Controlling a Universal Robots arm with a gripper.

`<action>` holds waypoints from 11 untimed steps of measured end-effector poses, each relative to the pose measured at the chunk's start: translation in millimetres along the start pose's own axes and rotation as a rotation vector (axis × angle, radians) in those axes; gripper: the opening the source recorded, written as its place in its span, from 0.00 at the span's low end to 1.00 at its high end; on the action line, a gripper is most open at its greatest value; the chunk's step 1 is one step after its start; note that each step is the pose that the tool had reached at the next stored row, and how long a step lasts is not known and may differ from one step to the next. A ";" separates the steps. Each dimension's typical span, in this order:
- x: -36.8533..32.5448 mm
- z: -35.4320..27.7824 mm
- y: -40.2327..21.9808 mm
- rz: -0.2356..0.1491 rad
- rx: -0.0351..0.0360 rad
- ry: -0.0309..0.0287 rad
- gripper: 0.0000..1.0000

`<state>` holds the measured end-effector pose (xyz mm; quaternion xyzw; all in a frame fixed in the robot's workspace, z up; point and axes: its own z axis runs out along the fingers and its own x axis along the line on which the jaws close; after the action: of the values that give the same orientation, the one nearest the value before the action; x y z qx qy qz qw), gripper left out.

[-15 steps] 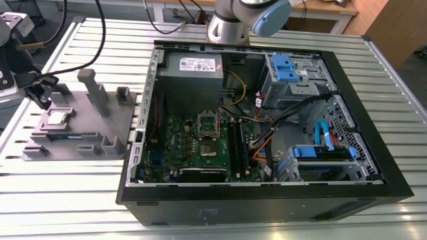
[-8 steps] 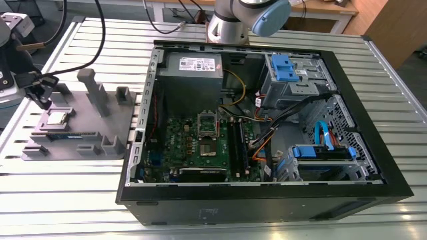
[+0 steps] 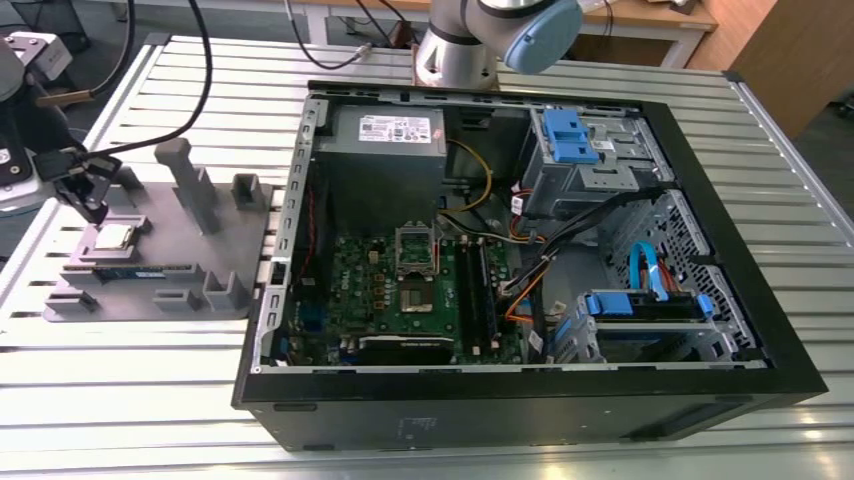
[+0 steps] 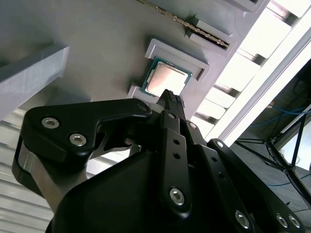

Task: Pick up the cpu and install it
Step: 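Pick up the cpu and move it towards the insertion slot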

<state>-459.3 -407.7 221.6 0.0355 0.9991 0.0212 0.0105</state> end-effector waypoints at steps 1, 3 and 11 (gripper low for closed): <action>-0.1 0.5 0.0 -0.001 -0.0002 -0.0016 0.11; 0.0 0.5 -0.1 -0.001 0.0024 -0.0020 0.11; 0.4 4.8 -0.3 -0.002 0.0166 -0.0045 0.11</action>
<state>-459.6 -407.8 216.7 0.0349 0.9992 0.0128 0.0124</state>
